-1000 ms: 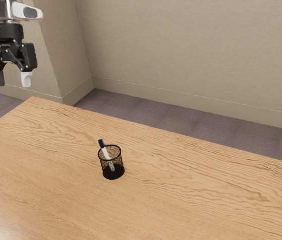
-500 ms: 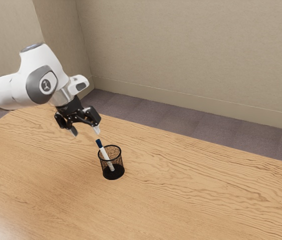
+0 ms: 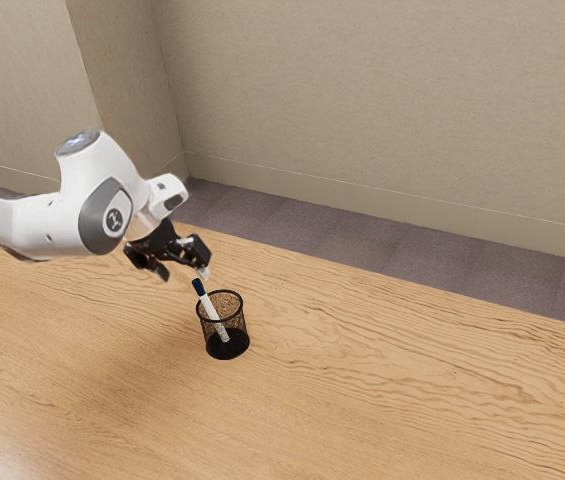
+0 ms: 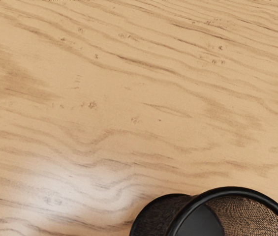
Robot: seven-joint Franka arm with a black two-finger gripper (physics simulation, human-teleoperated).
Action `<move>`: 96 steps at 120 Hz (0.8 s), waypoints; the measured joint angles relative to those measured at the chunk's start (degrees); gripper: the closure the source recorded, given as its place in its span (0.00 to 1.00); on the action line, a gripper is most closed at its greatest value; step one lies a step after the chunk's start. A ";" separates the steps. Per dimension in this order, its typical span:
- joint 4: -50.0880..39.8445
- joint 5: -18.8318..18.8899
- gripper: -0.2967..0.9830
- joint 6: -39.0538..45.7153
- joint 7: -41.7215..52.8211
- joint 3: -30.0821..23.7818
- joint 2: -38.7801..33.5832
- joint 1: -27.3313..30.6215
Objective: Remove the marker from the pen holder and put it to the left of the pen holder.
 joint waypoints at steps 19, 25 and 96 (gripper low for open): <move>0.02 -0.01 0.42 0.83 0.76 -0.46 0.93 -0.15; -0.01 -0.04 0.45 0.68 1.03 -0.70 1.23 -0.20; 0.70 -0.22 0.67 0.24 2.93 -2.70 2.06 -0.14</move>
